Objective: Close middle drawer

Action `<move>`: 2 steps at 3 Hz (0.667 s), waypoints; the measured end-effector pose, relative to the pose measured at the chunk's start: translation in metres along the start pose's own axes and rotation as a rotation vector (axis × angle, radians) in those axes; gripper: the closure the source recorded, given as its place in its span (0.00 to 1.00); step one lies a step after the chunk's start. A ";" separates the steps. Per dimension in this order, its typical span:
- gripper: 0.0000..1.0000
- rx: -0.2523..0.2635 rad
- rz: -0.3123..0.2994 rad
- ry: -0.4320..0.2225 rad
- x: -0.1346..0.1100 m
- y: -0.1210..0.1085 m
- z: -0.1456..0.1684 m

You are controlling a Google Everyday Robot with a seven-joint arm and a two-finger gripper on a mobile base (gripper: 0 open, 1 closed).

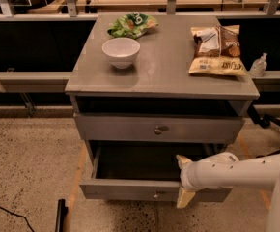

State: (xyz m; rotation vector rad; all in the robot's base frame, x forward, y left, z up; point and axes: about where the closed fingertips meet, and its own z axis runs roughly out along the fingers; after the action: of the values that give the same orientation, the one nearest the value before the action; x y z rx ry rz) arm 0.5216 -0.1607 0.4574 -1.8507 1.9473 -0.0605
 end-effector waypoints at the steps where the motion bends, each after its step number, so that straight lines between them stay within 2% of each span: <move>1: 0.00 0.016 -0.015 0.019 0.003 -0.005 0.001; 2: 0.03 0.046 -0.039 0.035 0.007 -0.014 0.004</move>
Offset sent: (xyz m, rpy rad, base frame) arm 0.0216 0.0024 -0.0109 -0.0861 -0.1124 0.0115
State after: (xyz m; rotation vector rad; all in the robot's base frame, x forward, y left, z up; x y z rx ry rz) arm 0.5359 -0.1675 0.4559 -1.8699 1.9164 -0.1499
